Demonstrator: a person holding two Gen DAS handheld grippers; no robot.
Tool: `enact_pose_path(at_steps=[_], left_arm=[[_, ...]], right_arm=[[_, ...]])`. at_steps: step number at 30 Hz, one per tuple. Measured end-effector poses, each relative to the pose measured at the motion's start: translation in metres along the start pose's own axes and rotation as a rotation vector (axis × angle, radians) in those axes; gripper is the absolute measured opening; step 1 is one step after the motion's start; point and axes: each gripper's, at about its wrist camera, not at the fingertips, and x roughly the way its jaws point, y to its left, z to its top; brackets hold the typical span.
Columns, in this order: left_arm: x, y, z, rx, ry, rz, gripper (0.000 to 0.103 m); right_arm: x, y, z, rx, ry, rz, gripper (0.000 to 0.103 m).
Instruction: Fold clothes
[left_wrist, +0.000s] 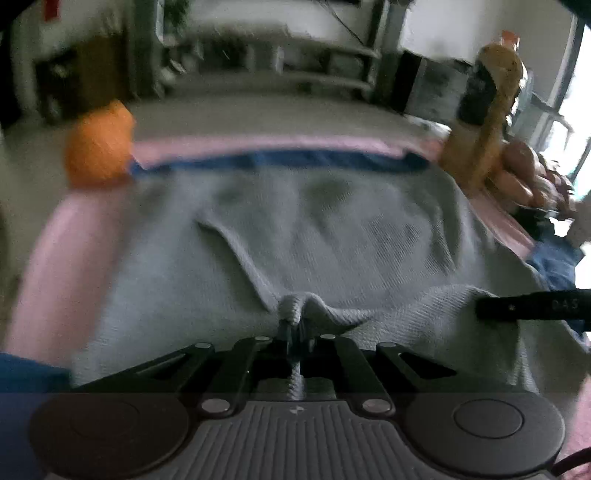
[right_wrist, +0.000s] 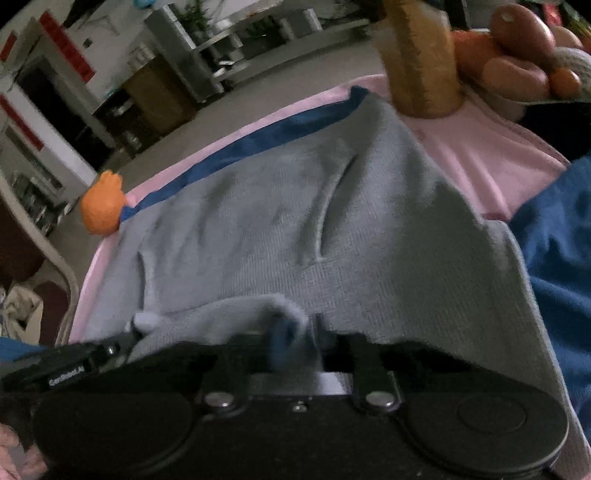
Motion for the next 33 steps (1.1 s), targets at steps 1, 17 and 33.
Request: enact_pose_path(at_steps=[1, 17, 33], left_arm=[[-0.006, -0.002, -0.001, -0.008, -0.016, 0.036, 0.002], [-0.058, 0.011, -0.017, -0.123, 0.040, 0.045, 0.017], [-0.020, 0.005, -0.055, 0.038, 0.125, 0.186, 0.033]], right_arm=[[-0.003, 0.003, -0.001, -0.026, -0.016, -0.005, 0.009], [-0.061, -0.003, -0.010, 0.027, -0.050, -0.016, 0.079], [-0.007, -0.096, -0.033, 0.524, 0.211, 0.294, 0.000]])
